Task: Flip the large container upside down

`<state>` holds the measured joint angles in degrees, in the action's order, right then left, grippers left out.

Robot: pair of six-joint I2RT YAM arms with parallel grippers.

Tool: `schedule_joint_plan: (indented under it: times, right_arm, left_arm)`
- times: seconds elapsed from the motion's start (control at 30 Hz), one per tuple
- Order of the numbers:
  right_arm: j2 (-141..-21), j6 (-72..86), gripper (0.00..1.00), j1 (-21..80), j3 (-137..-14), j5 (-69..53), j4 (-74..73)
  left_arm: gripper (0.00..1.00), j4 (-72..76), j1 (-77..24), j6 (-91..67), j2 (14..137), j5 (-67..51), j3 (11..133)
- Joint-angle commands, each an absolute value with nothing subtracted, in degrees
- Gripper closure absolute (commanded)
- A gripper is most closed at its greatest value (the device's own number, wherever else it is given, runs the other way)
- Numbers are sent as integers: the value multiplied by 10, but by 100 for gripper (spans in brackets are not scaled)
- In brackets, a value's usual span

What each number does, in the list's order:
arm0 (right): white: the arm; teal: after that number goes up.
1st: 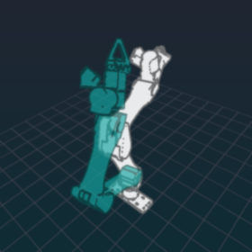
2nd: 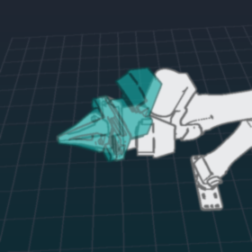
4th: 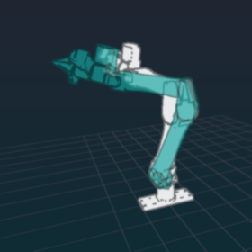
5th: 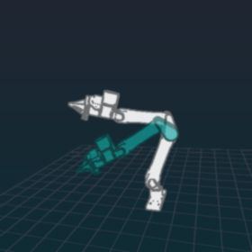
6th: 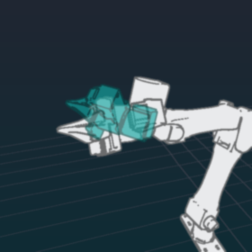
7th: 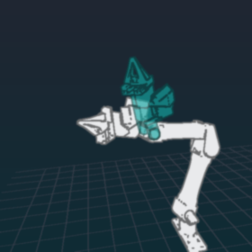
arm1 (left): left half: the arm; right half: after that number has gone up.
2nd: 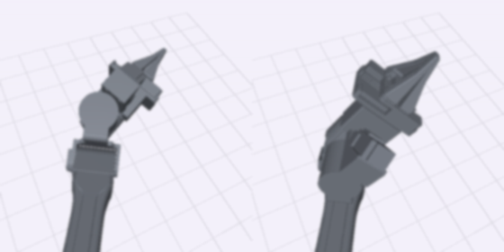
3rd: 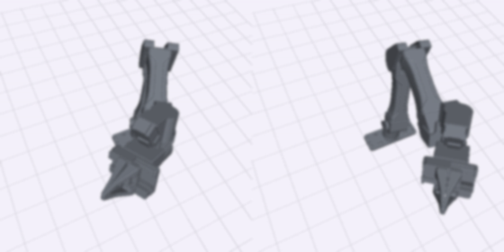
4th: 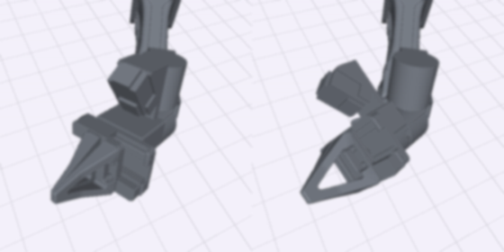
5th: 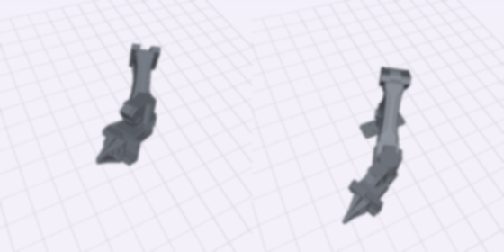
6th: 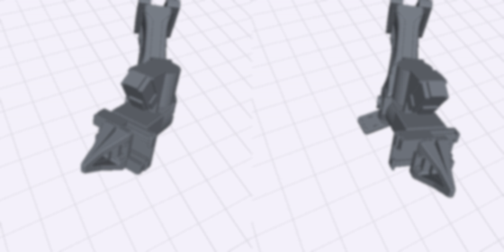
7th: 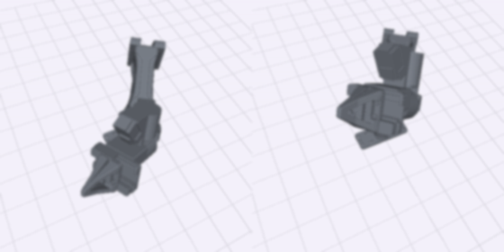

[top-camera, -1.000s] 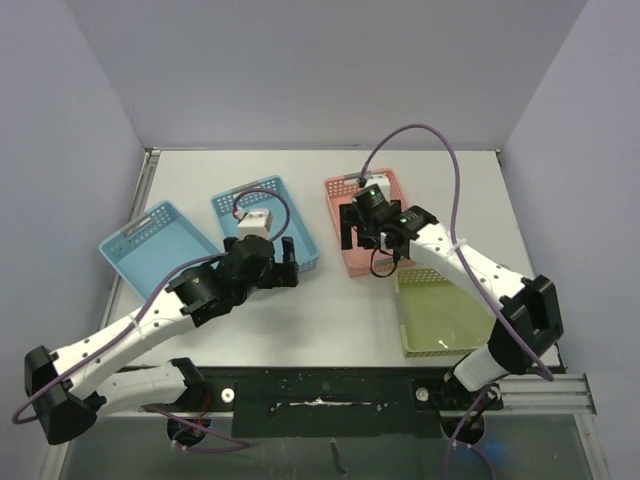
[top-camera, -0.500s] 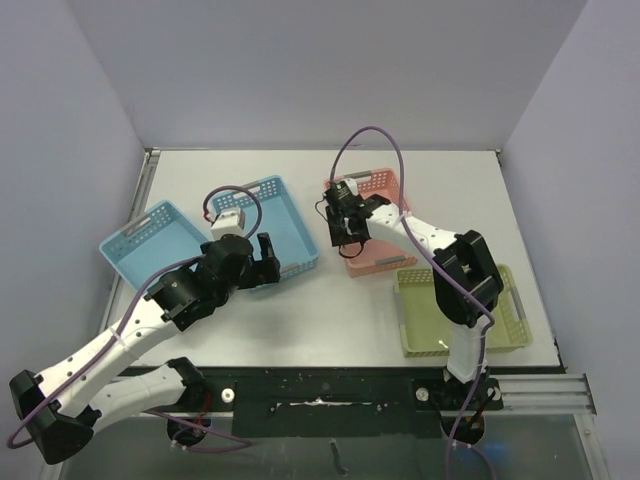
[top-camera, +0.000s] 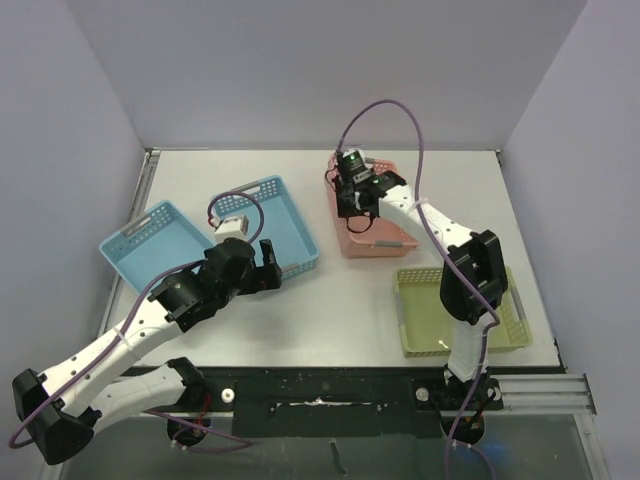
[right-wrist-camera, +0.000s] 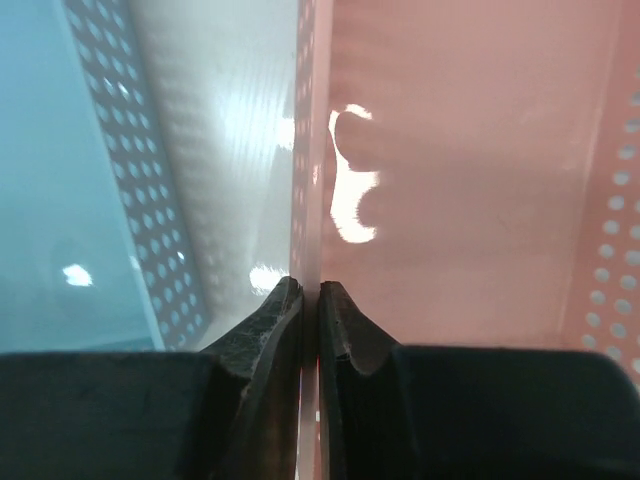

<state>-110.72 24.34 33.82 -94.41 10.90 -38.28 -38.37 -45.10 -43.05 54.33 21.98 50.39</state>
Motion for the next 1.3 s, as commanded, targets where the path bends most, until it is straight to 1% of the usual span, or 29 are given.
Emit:
schedule_joint_plan:
  times: [0.0, 0.13, 0.23, 0.27, 0.37, 0.43, 0.5, 0.63, 0.7, 0.83, 1.0, 1.13, 1.27]
  right_arm:
    - [-1070, 246, 100, 298, -1021, 24, -357]
    - [-1068, 306, 100, 266, -1040, -74, -323]
    - [-1057, 359, 100, 252, -1027, -157, -266]
    - [-1050, 376, 100, 248, -1015, -191, -236]
    - [-1022, 476, 100, 223, -941, -307, -75]
    - [-1006, 530, 100, 207, -892, -352, 0]
    - [-993, 559, 100, 194, -869, -372, 40]
    - [-977, 565, 100, 175, -847, -377, 43]
    - [-979, 592, 100, 156, -815, -403, 70]
    - [-1005, 667, 100, 119, -742, -486, 183]
    - [-1006, 680, 100, 88, -674, -519, 222]
    - [-993, 702, 100, 32, -608, -539, 274]
    - [-985, 693, 100, -43, -556, -579, 286]
  left_arm:
    - [7, -358, -445, -431, 538, 213, 525]
    - [7, -341, -444, -424, 530, 201, 523]
    - [7, -335, -444, -425, 524, 204, 523]
    - [7, -336, -444, -426, 524, 207, 524]
    - [7, -339, -443, -429, 525, 212, 524]
    - [7, -340, -442, -429, 528, 210, 524]
    - [7, -339, -440, -432, 529, 208, 525]
    - [7, -331, -439, -431, 529, 204, 522]
    - [7, -330, -438, -429, 531, 201, 520]
    - [7, -326, -438, -431, 535, 195, 515]
    - [8, -325, -438, -432, 529, 189, 512]
    - [8, -330, -437, -429, 529, 191, 516]
    - [8, -335, -435, -423, 534, 191, 522]
